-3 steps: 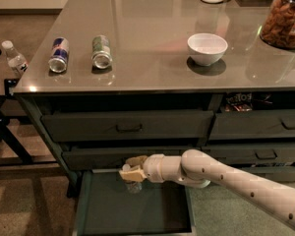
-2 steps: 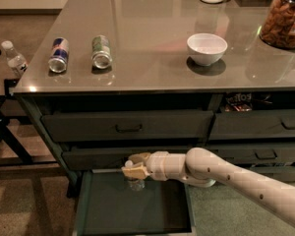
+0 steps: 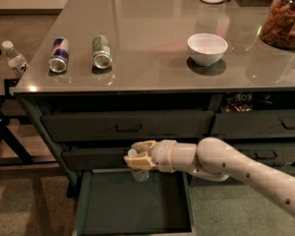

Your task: Pick water bottle from bottom drawer and place on counter

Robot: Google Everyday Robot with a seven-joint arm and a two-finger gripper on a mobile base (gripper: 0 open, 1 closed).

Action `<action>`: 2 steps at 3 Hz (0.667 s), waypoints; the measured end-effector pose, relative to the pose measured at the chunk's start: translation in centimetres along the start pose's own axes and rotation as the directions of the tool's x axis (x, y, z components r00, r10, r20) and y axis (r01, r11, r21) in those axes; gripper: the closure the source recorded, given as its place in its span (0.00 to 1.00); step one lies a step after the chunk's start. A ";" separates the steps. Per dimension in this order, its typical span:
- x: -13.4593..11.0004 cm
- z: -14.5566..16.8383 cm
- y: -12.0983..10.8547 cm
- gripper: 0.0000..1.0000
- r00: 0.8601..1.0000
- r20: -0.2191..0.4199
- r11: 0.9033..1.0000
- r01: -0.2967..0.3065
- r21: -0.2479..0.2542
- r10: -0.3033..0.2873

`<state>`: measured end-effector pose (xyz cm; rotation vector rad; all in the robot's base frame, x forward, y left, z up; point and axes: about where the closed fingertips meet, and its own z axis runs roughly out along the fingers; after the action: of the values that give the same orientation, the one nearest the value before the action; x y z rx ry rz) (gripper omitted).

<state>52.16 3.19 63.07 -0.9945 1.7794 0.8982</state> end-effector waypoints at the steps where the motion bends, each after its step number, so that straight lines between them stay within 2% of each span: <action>1: -0.5 -0.3 0.1 1.00 1.000 -0.001 1.000 0.009 0.003 -0.009; 2: -0.8 -0.2 0.3 1.00 1.000 0.000 1.000 -0.009 -0.012 0.009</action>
Offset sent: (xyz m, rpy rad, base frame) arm -0.0014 0.0020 0.0113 0.0184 0.0346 0.0128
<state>52.04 3.37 63.88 -0.9957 1.7815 0.9155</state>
